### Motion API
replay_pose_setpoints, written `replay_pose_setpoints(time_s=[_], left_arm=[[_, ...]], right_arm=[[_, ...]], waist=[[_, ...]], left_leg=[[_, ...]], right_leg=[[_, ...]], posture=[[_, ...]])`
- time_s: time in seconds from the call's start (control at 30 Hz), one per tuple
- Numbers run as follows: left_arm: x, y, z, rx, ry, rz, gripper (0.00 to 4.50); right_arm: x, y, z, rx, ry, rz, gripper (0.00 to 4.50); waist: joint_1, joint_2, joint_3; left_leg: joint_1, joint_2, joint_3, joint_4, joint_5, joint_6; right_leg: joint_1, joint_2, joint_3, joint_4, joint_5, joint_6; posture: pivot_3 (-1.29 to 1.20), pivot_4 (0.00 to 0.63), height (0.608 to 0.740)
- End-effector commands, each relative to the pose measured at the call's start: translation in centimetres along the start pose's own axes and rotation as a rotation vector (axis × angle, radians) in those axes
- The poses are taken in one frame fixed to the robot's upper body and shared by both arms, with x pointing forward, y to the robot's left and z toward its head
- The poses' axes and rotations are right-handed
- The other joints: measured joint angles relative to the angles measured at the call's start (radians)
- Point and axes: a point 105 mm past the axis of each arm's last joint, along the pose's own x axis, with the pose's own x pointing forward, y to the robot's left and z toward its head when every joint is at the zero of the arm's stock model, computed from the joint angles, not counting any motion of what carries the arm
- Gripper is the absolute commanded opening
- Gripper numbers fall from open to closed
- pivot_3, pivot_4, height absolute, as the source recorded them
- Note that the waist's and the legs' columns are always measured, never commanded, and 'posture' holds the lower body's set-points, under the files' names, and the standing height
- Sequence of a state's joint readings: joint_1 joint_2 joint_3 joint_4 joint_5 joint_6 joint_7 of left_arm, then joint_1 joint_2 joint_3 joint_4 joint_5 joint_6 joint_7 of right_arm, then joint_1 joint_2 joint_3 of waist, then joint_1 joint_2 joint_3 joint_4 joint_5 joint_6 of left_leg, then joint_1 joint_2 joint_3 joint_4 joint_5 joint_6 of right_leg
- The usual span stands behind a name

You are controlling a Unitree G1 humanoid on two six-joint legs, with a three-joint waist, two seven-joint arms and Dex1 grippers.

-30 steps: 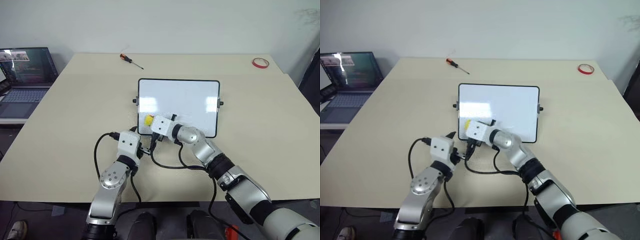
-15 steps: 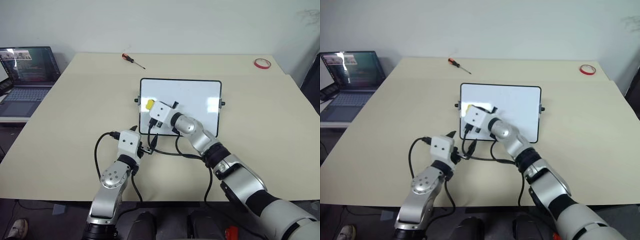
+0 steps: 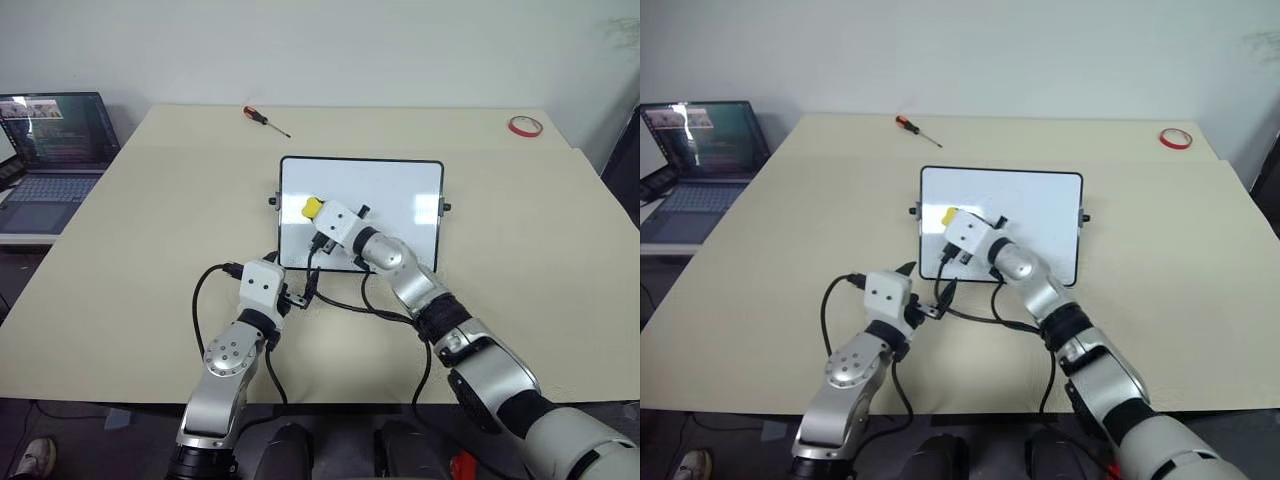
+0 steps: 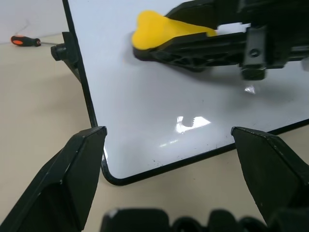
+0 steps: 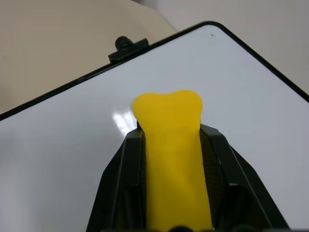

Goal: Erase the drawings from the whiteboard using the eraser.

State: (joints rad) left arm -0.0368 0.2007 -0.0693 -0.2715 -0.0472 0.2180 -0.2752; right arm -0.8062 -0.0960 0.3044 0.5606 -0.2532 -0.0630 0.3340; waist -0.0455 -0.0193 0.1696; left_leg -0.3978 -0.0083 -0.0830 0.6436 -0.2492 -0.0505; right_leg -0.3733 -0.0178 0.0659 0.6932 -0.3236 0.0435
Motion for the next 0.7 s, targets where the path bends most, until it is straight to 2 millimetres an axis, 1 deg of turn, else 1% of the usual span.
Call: replay_pose_setpoints(time_s=[0.03,0.07,0.13,0.27,0.47,0.53,0.6,0.7], left_arm=[[0.5,0.1,2.7,0.009,-0.1,-0.063,4.5],[0.7,-0.1,3.1,0.017,-0.115,-0.105,4.5],[1.0,-0.8,3.7,0.037,-0.142,-0.202,4.5],[1.6,-2.4,4.6,0.076,-0.178,-0.387,4.5],[2.9,-5.6,6.4,0.084,-0.236,-0.68,4.5],[3.5,-7.1,6.7,0.123,-0.254,-0.809,4.5],[3.9,-8.3,6.6,0.15,-0.257,-0.916,4.5],[4.1,-9.6,6.3,0.151,-0.248,-1.056,4.5]], right_arm=[[-2.4,-2.9,3.2,0.055,-0.095,-0.068,1.16],[-3.8,-3.5,3.3,0.069,-0.085,-0.095,1.16],[-6.2,-4.2,3.1,0.094,-0.047,-0.137,1.16],[-9.7,-4.7,2.1,0.147,0.075,-0.214,1.16],[-15.9,-7.5,-0.8,0.254,0.308,-0.451,1.16],[-18.6,-8.5,-2.0,0.266,0.4,-0.552,1.16],[-20.8,-8.9,-3.1,0.283,0.47,-0.628,1.16],[-22.4,-8.8,-4.1,0.363,0.53,-0.692,1.16]], waist=[[0.001,0.0,0.0],[0.002,0.0,0.0],[0.009,0.0,0.0],[0.011,0.0,0.0],[0.016,0.001,0.0],[0.019,0.001,0.0],[0.019,0.001,0.0],[0.011,0.001,0.0]], left_leg=[[-0.001,0.0,0.0,0.0,0.0,0.0],[-0.001,0.0,0.0,0.0,0.0,0.0],[-0.002,0.0,-0.002,-0.001,0.0,0.0],[-0.002,0.0,-0.001,-0.001,0.0,0.0],[-0.002,0.0,-0.001,-0.001,0.0,0.0],[-0.002,-0.001,-0.001,-0.001,0.0,0.0],[-0.002,-0.001,-0.002,-0.001,0.0,0.0],[-0.003,-0.001,-0.001,-0.002,0.0,0.0]], right_leg=[[0.0,0.0,0.0,0.0,0.0,0.0],[-0.001,0.0,0.0,0.0,0.0,0.0],[-0.001,0.0,-0.001,-0.001,0.0,0.0],[0.0,0.0,-0.001,-0.004,0.0,0.0],[0.001,0.0,-0.002,-0.005,0.0,0.0],[0.001,0.0,-0.001,-0.006,0.0,0.0],[0.001,0.0,-0.003,-0.007,0.0,0.0],[0.002,0.002,-0.002,-0.009,0.0,0.0]], posture=[[0.0,0.15,0.74],[0.0,0.15,0.74],[0.0,0.15,0.74],[0.0,0.15,0.74],[0.0,0.15,0.74],[0.0,0.15,0.74],[0.0,0.15,0.74],[0.0,0.15,0.74]])
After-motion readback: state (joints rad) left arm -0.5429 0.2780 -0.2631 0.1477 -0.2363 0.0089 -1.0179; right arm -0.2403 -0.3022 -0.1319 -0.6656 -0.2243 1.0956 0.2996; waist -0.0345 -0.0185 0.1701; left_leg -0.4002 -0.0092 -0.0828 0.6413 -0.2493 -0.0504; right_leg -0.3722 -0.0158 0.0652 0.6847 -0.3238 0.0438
